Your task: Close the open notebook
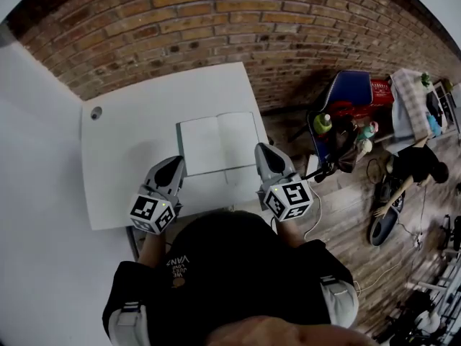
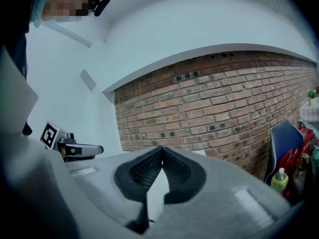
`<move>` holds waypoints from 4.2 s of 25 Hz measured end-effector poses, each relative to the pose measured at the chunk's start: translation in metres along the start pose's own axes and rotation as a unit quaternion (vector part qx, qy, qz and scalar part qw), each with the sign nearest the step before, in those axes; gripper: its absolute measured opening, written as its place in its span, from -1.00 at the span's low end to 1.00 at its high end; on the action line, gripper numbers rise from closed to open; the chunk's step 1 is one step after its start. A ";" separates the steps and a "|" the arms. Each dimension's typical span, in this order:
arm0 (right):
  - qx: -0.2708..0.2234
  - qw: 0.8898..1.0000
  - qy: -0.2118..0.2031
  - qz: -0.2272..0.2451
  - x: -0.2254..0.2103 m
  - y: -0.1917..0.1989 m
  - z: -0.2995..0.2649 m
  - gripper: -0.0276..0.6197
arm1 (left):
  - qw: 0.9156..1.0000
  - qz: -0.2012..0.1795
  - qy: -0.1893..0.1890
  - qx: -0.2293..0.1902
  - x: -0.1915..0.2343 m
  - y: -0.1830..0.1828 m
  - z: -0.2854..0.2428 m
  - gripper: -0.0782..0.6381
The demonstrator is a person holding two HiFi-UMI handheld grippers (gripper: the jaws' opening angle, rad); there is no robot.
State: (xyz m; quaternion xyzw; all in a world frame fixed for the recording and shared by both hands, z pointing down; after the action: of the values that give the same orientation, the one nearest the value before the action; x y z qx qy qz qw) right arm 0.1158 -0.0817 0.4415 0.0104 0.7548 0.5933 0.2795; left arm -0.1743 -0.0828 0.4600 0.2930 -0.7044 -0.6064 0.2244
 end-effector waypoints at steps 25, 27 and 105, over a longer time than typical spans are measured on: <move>0.113 0.993 -0.021 0.025 -0.076 0.057 -0.077 -0.92 | 0.997 0.020 -0.042 0.059 0.006 0.057 -0.069 -0.73; 0.120 0.992 -0.021 0.024 -0.081 0.063 -0.080 -0.92 | 0.996 0.025 -0.045 0.066 0.007 0.063 -0.072 -0.73; 0.313 0.938 0.047 0.140 -0.095 0.148 -0.131 -0.92 | 0.914 0.283 -0.115 0.266 0.045 0.162 -0.076 -0.70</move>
State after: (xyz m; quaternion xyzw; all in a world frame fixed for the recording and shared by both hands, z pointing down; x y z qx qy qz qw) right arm 0.0923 -0.1874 0.6327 0.1751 0.9055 0.3601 0.1404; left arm -0.1788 -0.1534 0.6307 0.0588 -0.9141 -0.3372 0.2175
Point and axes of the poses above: the fingertips, and each gripper's own axes: z backward along the fingers, x to its left, y out of its underside, the point moved 8 cm from there along z, backward along the fingers, and after that the axes turned 14 degrees about -z, right-handed, at the moved point
